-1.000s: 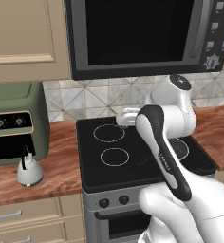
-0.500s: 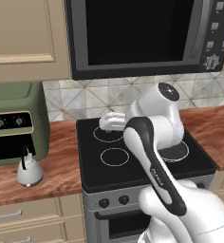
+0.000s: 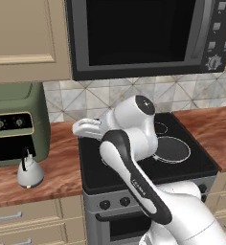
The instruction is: Pick the kettle from the counter and place it on a stove burner. Then turn the burner on.
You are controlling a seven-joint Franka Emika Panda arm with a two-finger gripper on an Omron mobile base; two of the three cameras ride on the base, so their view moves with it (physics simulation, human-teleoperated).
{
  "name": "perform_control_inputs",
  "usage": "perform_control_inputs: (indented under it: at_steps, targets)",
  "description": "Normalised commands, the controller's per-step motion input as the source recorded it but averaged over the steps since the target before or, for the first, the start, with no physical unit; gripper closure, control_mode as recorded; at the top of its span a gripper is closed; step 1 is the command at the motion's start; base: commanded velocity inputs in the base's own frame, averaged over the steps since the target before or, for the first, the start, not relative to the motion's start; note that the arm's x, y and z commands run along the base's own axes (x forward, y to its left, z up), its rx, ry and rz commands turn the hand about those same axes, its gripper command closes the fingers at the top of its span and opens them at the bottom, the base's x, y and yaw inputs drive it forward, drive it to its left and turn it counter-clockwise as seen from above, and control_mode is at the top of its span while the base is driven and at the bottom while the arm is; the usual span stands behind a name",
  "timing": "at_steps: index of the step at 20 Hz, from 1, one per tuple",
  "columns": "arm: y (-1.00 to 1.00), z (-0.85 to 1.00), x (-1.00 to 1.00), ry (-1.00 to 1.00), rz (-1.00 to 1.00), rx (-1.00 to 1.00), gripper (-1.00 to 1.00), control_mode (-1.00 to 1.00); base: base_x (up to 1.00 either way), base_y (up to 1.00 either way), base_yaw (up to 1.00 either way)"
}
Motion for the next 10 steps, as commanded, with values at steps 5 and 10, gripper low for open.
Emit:
perform_control_inputs:
  at_steps: [5, 10]
  targets:
    - [0.98, -0.24, 0.33, 0.01, 0.00, 0.05, -1.00, -1.00, 0.00, 0.00, 0.00]
    - [0.97, -0.25, 0.43, 0.01, 0.00, 0.03, -1.00, -1.00, 0.00, 0.00, 0.00]
